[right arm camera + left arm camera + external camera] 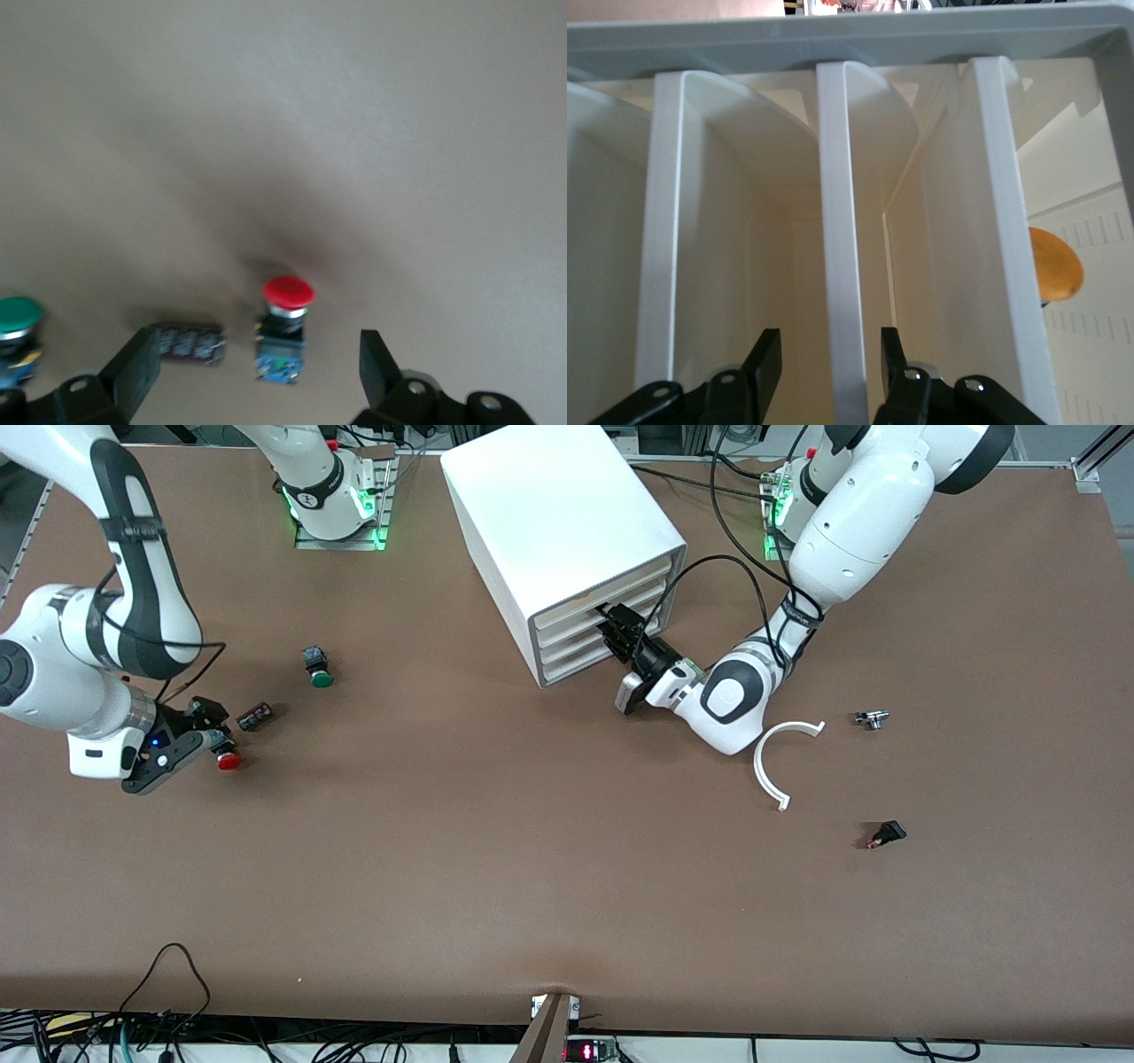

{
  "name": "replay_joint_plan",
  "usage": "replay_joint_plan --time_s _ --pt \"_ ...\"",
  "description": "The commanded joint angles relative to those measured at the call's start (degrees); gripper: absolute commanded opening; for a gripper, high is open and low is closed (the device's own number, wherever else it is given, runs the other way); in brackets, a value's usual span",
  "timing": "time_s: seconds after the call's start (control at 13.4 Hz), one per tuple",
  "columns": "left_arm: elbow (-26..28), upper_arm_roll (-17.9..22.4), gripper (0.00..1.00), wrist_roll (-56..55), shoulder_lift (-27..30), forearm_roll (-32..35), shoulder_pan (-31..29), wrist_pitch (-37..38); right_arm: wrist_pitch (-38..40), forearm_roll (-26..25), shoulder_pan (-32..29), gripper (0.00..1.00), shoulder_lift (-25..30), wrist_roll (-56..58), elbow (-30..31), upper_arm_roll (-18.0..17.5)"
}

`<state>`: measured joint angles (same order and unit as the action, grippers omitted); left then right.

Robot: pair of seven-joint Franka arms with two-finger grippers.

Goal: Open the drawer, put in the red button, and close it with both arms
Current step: 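Pull the drawer open with the left gripper while the right gripper grasps the red button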

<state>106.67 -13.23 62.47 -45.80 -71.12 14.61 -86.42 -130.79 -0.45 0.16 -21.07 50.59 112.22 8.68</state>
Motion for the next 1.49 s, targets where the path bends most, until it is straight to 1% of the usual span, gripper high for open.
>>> replay_joint_plan --time_s 0.0,0.07,0.15,0.37,0.52,0.67,0.75,0.82,0.97,1.04,1.27,1.42 --pt "2.3 0.4 0.2 0.3 2.4 -1.6 0.8 -0.9 -7.5 -0.3 -1.8 1.0 -0.9 2.9 4.2 -0.1" --pt "2.1 0.5 0.08 -0.5 2.6 -1.6 0.8 -1.0 -9.3 -0.2 -2.7 1.0 -1.4 4.0 5.4 -0.1" --pt "1.9 0.6 0.0 -1.8 2.7 -1.5 0.6 -1.0 -9.8 0.0 -3.5 1.0 -2.0 4.4 6.2 -0.2" --pt "0.8 1.4 0.0 -4.8 3.4 -1.0 0.2 -1.0 -10.9 0.3 -5.1 1.0 -2.6 5.7 7.9 -0.2" --pt "-0.9 3.0 0.0 -8.0 3.4 -0.7 -0.2 -1.0 -13.2 0.4 -5.9 1.0 -2.8 5.7 10.3 -0.2" --pt "-1.5 4.9 0.0 -9.3 3.4 -0.7 -0.3 -1.5 -16.8 0.4 -6.2 0.97 -2.9 5.7 12.7 -0.2" --pt "-1.6 5.5 0.0 -9.6 3.5 -0.7 -0.7 -2.3 -17.6 0.4 -6.5 0.97 -3.1 5.7 13.2 -0.2" --pt "-2.0 5.9 0.0 -10.3 3.5 -0.7 -1.1 -2.5 -17.7 0.4 -6.7 0.94 -3.4 5.8 13.3 -0.2" --pt "-2.9 7.5 0.0 -11.1 3.5 -0.9 -1.4 -2.6 -18.1 0.4 -7.2 0.84 -3.8 6.5 13.4 -0.2" --pt "-3.7 8.4 0.0 -11.6 3.5 -0.9 -1.5 -2.6 -18.4 0.4 -7.4 0.76 -4.2 6.6 13.4 -0.2" --pt "-4.2 10.3 0.0 -11.7 3.5 -1.4 -1.7 -3.2 -18.8 0.6 -7.9 0.59 -4.9 7.2 13.4 -0.2" --pt "-5.1 10.4 0.0 -11.7 3.4 -1.4 -3.2 -3.3 -18.8 0.6 -7.9 0.39 -4.9 7.2 13.3 -0.2"
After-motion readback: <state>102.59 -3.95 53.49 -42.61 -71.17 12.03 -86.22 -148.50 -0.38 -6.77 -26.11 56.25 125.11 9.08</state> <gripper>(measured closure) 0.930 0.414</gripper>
